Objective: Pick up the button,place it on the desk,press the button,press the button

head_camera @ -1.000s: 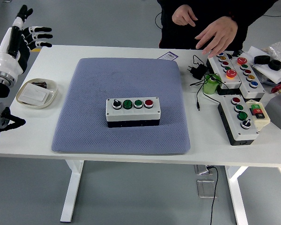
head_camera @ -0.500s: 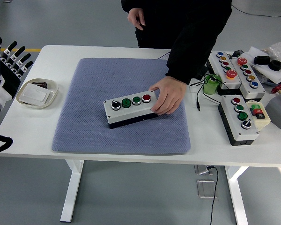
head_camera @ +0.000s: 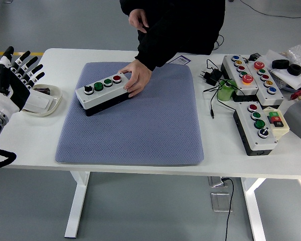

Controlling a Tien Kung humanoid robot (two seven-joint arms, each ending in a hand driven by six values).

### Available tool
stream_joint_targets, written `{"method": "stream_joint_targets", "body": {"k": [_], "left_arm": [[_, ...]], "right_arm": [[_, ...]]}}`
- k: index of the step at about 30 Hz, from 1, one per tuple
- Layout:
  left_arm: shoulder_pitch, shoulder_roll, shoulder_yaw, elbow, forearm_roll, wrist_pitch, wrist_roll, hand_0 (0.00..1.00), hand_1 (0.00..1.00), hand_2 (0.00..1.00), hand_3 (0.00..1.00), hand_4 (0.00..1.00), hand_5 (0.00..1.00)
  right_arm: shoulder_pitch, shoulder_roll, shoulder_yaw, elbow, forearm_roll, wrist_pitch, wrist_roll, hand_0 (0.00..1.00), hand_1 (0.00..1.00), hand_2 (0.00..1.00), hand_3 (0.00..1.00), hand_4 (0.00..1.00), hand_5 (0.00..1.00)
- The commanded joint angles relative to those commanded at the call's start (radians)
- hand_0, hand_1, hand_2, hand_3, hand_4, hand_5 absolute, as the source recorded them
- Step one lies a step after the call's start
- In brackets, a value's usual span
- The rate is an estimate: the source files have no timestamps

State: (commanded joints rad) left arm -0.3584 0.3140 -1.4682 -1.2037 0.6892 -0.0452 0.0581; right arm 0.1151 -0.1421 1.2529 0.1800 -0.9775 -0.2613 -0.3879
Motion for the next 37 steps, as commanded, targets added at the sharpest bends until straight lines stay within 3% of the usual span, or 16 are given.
{"method": "stream_joint_targets", "body": {"k": [8, 37], "left_arm": [[0.003, 0.002, 0.004, 0.004, 0.039, -0.038, 0.034, 0.968, 0.955, 0.998, 0.998, 0.706, 0.998], [-0.006, 0.008, 0.009, 0.029, 0.133, -0.109, 0.083, 0.998, 0.998, 0.998, 0.998, 0.747, 0.998]], "right_arm": [[-0.001, 0.0, 0.0, 0.0, 0.001, 0.001, 0.0, 0.642, 0.535, 0.617, 0.614, 0.263, 0.288], [0.007, -0.001, 0.001, 0.0, -0.001, 0.002, 0.002, 0.644, 0.535, 0.618, 0.614, 0.262, 0.288]]}}
